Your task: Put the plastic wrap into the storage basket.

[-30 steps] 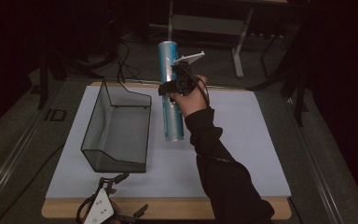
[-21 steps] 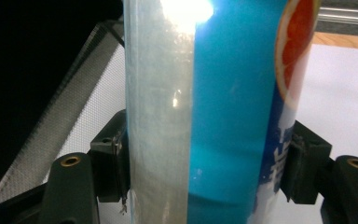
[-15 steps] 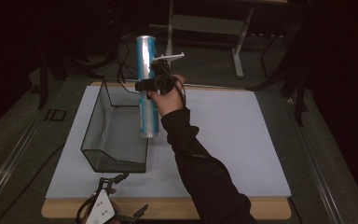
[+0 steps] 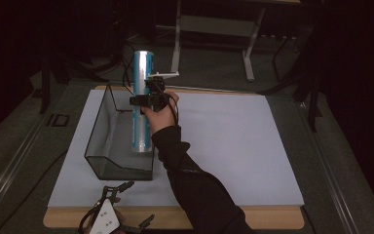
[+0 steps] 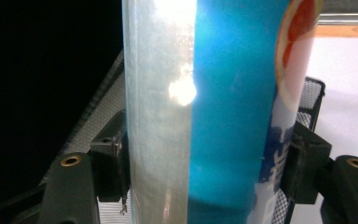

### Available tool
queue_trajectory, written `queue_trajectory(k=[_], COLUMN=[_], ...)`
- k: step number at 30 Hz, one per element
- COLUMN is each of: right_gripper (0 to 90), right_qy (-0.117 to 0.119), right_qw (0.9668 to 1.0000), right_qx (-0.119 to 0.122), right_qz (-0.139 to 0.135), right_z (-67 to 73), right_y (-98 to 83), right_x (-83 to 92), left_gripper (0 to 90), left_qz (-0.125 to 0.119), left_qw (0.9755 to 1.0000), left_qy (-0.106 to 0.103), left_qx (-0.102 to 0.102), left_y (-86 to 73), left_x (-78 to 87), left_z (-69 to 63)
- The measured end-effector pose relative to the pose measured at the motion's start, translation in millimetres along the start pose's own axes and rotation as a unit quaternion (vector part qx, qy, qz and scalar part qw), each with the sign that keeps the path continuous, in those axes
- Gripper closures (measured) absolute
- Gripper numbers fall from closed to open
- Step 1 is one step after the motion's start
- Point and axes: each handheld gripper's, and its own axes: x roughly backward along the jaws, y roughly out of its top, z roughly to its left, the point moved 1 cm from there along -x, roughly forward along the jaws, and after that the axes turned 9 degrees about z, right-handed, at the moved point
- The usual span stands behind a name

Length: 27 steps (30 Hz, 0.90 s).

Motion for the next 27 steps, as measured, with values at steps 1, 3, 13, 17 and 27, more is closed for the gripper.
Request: queue_trajectory(k=[1, 3, 13, 17, 27], right_gripper=[31.6, 31.6, 31.6, 31.5, 31.0], right_qy=[-0.002, -0.005, -0.013, -0.008, -0.020], right_qw=[0.9999, 0.9997, 0.9977, 0.9971, 0.9958], right_qx=[-0.006, -0.016, -0.031, -0.041, -0.039], right_qz=[0.010, 0.018, 0.059, 0.064, 0.080], right_z=[-3.6, -8.4, -17.6, -19.8, -18.3], right_y=[-5.0, -10.8, -36.9, -41.8, -50.5], right_x=[-8.6, -16.9, -45.7, -49.3, -62.8], left_gripper=[0.5, 0.5, 0.5, 0.5, 0.5], left_qz=[0.000, -0.001, -0.004, -0.003, -0.006], left_qw=[1.0000, 1.0000, 1.0000, 1.0000, 1.0000], left_qy=[0.000, -0.001, -0.003, -0.005, -0.004], left_qx=[0.000, 0.001, 0.000, 0.002, 0.003], left_y=[0.1, 0.0, 0.5, 0.4, 0.8], left_x=[0.1, 0.1, 0.1, -0.5, 0.4], left_z=[-0.1, 0.0, -1.0, -0.8, -1.2])
